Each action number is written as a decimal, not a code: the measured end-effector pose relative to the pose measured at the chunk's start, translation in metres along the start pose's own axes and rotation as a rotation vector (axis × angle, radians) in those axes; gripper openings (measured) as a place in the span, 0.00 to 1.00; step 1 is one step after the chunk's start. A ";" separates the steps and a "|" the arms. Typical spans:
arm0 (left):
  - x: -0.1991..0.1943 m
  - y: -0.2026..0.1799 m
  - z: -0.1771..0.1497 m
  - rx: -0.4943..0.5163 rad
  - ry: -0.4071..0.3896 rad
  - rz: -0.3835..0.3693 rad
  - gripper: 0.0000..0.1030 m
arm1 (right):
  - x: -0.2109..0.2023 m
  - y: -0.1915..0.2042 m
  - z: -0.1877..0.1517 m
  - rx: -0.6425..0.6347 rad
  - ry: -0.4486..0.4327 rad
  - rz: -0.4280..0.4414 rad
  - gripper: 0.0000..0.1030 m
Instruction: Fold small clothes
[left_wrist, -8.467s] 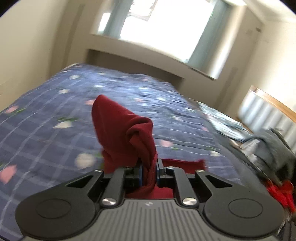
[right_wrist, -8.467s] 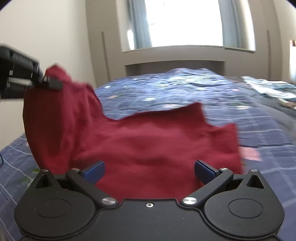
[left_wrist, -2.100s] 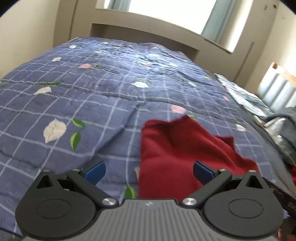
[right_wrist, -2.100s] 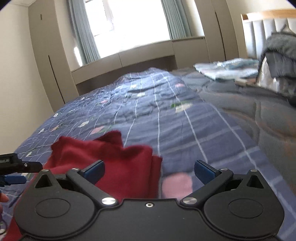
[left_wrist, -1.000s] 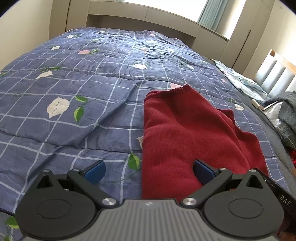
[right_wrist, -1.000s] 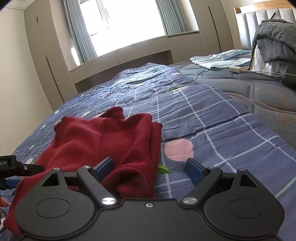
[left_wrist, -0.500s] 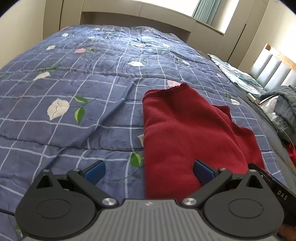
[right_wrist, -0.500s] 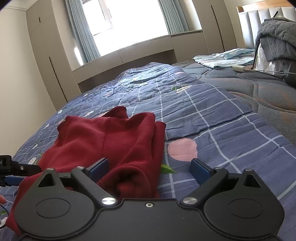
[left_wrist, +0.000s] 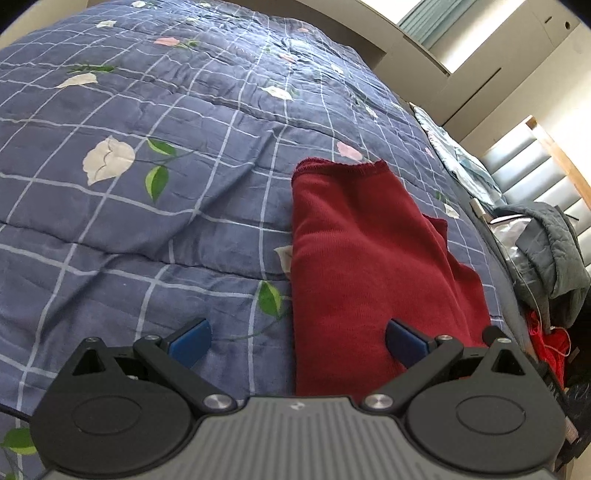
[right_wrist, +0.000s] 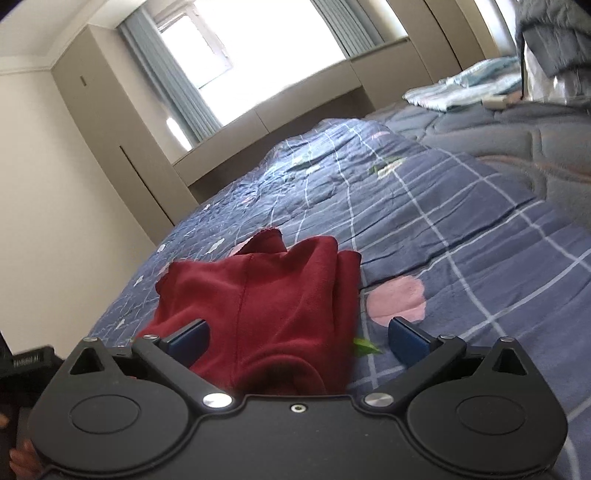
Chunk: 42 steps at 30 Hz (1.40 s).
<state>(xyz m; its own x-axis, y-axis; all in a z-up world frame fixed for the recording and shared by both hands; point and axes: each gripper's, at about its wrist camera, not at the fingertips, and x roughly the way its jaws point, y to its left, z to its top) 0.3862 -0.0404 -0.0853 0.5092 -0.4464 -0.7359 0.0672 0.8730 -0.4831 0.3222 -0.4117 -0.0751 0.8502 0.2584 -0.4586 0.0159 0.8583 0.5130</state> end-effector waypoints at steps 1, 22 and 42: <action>0.001 -0.002 0.000 0.005 0.007 -0.002 0.99 | 0.002 0.001 0.000 0.005 0.004 0.004 0.93; -0.005 -0.043 -0.005 0.089 -0.008 0.024 0.57 | 0.001 0.017 -0.015 -0.062 -0.023 -0.060 0.39; -0.075 -0.060 0.014 0.262 -0.193 0.102 0.27 | -0.011 0.090 0.004 -0.245 -0.082 0.004 0.17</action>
<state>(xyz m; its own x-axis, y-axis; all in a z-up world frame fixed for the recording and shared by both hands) 0.3555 -0.0567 0.0053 0.6757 -0.3305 -0.6589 0.2126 0.9433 -0.2550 0.3166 -0.3396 -0.0208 0.8899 0.2338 -0.3917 -0.1069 0.9417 0.3192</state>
